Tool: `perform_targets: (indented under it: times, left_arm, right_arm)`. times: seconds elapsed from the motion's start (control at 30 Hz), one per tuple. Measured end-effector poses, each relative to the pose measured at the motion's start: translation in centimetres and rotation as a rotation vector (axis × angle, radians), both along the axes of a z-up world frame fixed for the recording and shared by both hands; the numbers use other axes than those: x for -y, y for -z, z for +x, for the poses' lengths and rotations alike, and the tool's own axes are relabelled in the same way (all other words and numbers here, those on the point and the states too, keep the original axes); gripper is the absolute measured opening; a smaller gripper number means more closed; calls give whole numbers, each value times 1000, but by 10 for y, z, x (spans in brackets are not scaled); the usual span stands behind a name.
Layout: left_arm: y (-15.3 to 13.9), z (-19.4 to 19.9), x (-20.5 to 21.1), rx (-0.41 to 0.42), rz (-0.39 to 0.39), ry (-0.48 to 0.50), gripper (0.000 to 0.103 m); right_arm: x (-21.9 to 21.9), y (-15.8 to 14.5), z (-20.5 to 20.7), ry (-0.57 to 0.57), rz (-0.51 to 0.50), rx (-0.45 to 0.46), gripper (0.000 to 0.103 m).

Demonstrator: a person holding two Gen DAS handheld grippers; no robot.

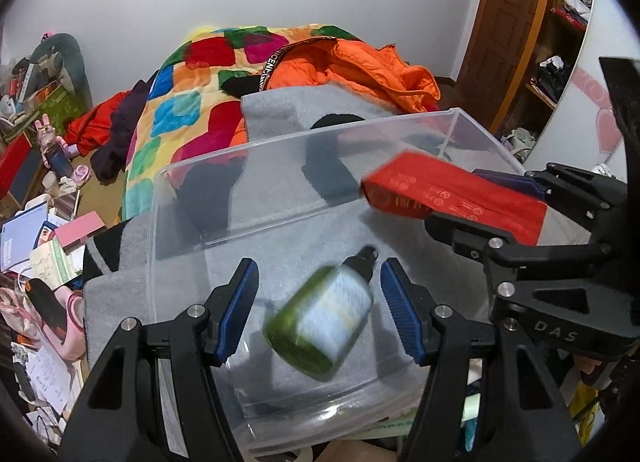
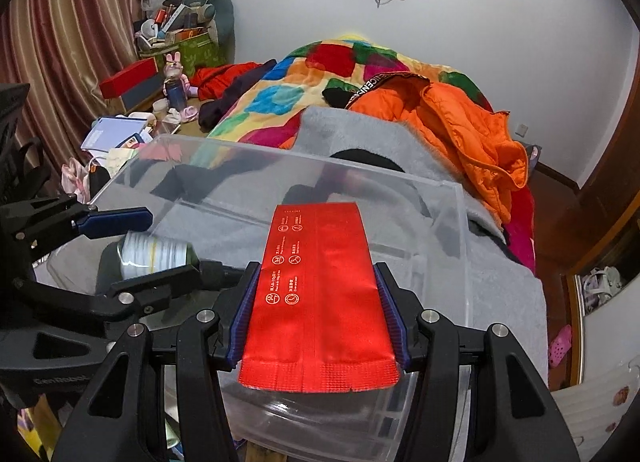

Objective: Organize objects
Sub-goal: 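Carry the green bottle and red packet into the clear box and release both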

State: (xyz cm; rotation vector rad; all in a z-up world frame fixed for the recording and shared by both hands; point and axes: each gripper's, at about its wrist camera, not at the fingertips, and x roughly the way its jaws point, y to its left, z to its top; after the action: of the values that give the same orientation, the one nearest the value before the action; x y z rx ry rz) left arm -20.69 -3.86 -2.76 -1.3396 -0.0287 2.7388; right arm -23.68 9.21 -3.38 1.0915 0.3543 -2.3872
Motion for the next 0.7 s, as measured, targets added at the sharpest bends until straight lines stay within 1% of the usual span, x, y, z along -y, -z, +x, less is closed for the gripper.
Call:
perform_targets:
  times: [0.1, 0.27, 0.4, 0.47, 0.57, 0.63, 0.7]
  left_arm:
    - [-3, 3, 0, -8, -9, 2, 63]
    - [-9, 12, 3, -17, 1, 3, 64]
    - [-19, 24, 3, -48, -4, 6, 65]
    - [-26, 32, 2, -70, -9, 6, 69]
    - [-35, 45, 3, -102, -6, 2, 77]
    - [-40, 54, 5, -120, 3, -10, 90]
    - [-44, 66, 8, -140, 7, -18, 91]
  right_arm:
    - [-2, 0, 2, -4, 2, 4, 51]
    - [-8, -4, 12, -10, -1, -6, 51]
    - [-20, -14, 24, -10, -22, -29, 55]
    - [-25, -20, 31, -6, -30, -46, 57]
    - [-31, -28, 41, -5, -47, -68, 64]
    - [-36, -34, 48, 0, -60, -85, 71]
    - [-40, -39, 55, 11, -69, -103, 78]
